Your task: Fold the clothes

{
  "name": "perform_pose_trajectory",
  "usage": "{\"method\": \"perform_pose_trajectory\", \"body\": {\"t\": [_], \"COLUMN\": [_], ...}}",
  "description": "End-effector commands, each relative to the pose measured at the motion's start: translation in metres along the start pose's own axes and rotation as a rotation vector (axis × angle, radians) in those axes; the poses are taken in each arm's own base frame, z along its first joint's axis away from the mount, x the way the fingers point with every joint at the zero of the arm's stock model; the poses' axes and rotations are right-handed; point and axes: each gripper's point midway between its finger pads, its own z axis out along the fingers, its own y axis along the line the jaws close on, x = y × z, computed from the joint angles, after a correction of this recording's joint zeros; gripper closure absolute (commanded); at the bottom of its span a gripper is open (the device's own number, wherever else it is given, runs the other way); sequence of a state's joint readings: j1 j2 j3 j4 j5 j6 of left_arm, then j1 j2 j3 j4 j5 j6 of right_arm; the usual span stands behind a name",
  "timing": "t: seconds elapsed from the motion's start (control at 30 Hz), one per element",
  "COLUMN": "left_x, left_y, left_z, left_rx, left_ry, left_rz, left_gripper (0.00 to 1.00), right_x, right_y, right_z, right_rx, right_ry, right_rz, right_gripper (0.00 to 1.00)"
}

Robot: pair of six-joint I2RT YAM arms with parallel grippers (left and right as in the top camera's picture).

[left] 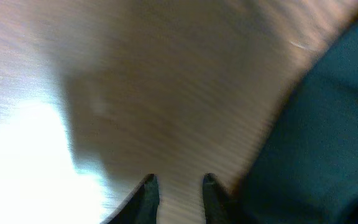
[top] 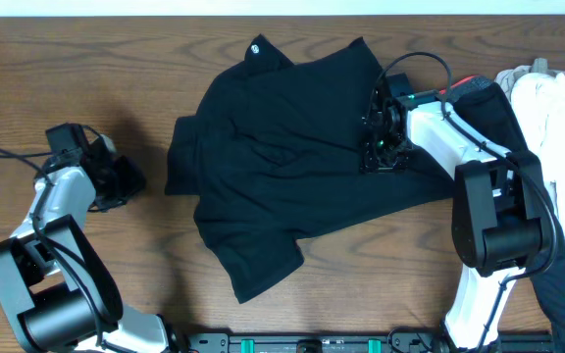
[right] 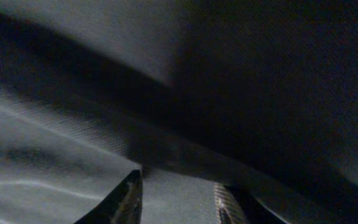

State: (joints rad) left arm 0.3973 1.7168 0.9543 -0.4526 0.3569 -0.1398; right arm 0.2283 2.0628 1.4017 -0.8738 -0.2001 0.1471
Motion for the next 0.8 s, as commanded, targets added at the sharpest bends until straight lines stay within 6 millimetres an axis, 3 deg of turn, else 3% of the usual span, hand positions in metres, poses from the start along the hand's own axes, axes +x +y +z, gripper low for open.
{"method": "perform_pose_trajectory", "body": {"t": [0.0, 0.23, 0.53, 0.57, 0.7, 0.77], "left_x": [0.015, 0.040, 0.066, 0.066, 0.062, 0.062], "left_y": [-0.036, -0.051, -0.037, -0.037, -0.038, -0.035], "left_z": [0.000, 0.023, 0.051, 0.052, 0.052, 0.053], "left_rx": [0.136, 0.130, 0.100, 0.100, 0.103, 0.086], "left_ry": [0.051, 0.140, 0.264, 0.263, 0.249, 0.248], "left_rz": [0.093, 0.153, 0.116, 0.117, 0.122, 0.123], "left_gripper": [0.66, 0.58, 0.57, 0.59, 0.94, 0.94], "right_x": [-0.002, -0.003, 0.003, 0.003, 0.003, 0.002], "right_y": [0.016, 0.032, 0.032, 0.032, 0.029, 0.021], "right_z": [-0.013, -0.054, -0.056, -0.056, -0.056, -0.055], "right_rx": [-0.094, -0.144, -0.142, -0.142, -0.125, -0.081], "right_ry": [-0.031, -0.111, -0.092, -0.091, -0.092, -0.095], "right_rz": [-0.098, -0.139, -0.133, -0.133, -0.128, -0.101], "right_gripper": [0.59, 0.49, 0.50, 0.50, 0.50, 0.50]}}
